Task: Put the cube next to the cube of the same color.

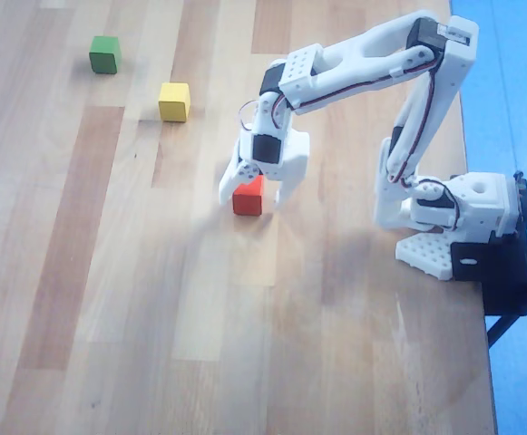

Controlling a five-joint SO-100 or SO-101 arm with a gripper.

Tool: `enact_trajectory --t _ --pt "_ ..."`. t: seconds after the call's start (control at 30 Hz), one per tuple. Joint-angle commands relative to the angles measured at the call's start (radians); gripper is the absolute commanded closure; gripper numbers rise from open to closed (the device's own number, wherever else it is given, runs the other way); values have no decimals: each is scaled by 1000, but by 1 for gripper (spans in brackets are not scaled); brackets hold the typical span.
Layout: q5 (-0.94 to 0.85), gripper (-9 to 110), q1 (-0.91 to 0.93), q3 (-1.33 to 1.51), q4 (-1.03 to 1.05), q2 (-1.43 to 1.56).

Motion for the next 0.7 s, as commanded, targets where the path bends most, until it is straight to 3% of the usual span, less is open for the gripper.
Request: enact_trajectory --t 0.0,0.3,0.5,0.67 --pt "-5 77 2 -69 -14 -5" --pt "-9 102 8 -146 -28 -20" --pt "-38 101 44 -272 8 -17" --pt "-103 102 55 -434 198 2"
